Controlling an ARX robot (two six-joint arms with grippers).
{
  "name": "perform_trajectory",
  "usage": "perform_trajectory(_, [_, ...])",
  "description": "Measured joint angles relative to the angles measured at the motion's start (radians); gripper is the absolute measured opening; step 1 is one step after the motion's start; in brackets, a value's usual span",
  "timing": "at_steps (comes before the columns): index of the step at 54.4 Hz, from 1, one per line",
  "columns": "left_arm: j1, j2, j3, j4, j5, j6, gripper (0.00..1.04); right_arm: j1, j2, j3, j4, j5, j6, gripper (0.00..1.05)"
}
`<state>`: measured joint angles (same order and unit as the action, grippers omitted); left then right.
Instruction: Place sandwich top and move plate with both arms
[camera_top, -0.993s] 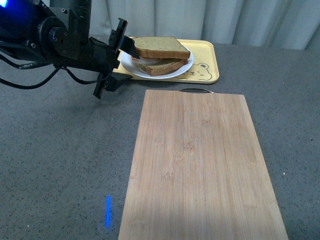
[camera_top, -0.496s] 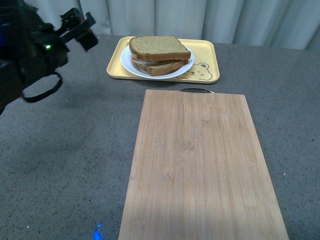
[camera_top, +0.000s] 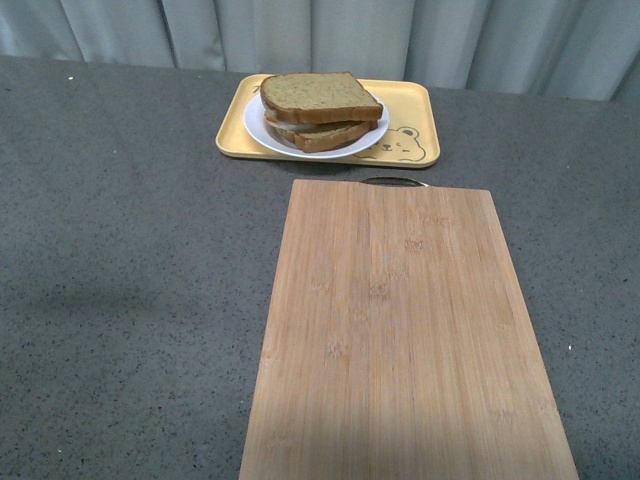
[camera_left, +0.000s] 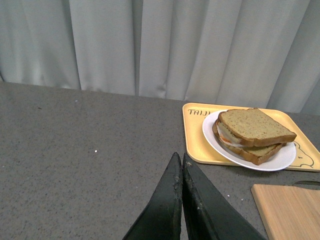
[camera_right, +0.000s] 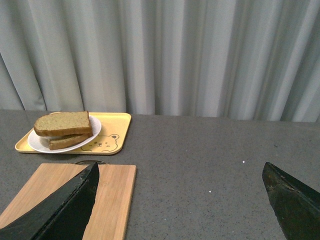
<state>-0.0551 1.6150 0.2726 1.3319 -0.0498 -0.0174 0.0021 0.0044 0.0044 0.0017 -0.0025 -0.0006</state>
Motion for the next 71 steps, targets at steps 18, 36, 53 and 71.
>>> perform_trajectory(18, [0.053, -0.281, -0.153, -0.133, 0.047, 0.007, 0.04, 0.0, 0.0, 0.0, 0.0, 0.0, 0.0, 0.95])
perform_trajectory(36, [0.053, -0.673, -0.225, -0.453, 0.049, 0.01, 0.04, 0.0, 0.0, 0.0, 0.0, 0.0, 0.0, 0.95])
perform_trajectory(53, [0.053, -0.941, -0.255, -0.677, 0.049, 0.01, 0.04, 0.0, 0.0, 0.0, 0.0, 0.0, 0.0, 0.95])
perform_trajectory(71, [0.053, -1.155, -0.256, -0.872, 0.049, 0.01, 0.04, 0.0, 0.0, 0.0, 0.0, 0.0, 0.0, 0.95])
